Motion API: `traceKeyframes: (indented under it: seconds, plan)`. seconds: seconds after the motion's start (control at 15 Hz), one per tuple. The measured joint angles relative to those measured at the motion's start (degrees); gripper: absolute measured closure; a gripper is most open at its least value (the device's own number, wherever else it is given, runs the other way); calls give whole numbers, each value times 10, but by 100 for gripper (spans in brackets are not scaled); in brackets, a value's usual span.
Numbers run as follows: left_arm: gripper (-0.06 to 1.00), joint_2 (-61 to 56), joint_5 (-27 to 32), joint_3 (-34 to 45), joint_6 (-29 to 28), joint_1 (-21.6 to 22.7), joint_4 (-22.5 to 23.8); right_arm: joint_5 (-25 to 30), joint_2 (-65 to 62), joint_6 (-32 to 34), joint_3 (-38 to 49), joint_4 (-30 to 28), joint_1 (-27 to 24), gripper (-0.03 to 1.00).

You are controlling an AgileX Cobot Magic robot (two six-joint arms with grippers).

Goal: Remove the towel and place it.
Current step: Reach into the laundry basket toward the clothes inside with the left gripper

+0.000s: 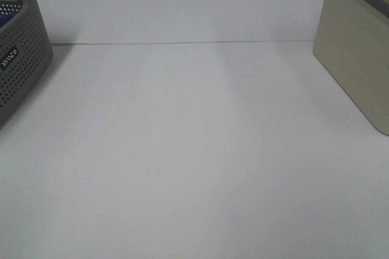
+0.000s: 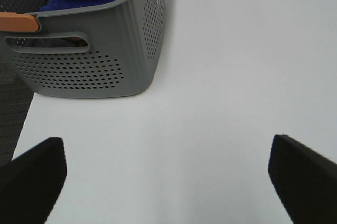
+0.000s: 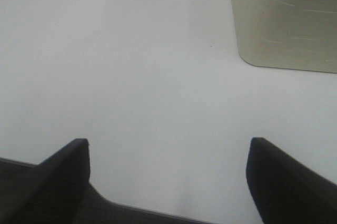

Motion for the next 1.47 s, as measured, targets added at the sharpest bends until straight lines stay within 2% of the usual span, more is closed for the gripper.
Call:
traceKeyframes:
  seconds: [1.47]
  plan:
    - [-5,0,0,0,0,0,0,0,0,0,0,0,0,17]
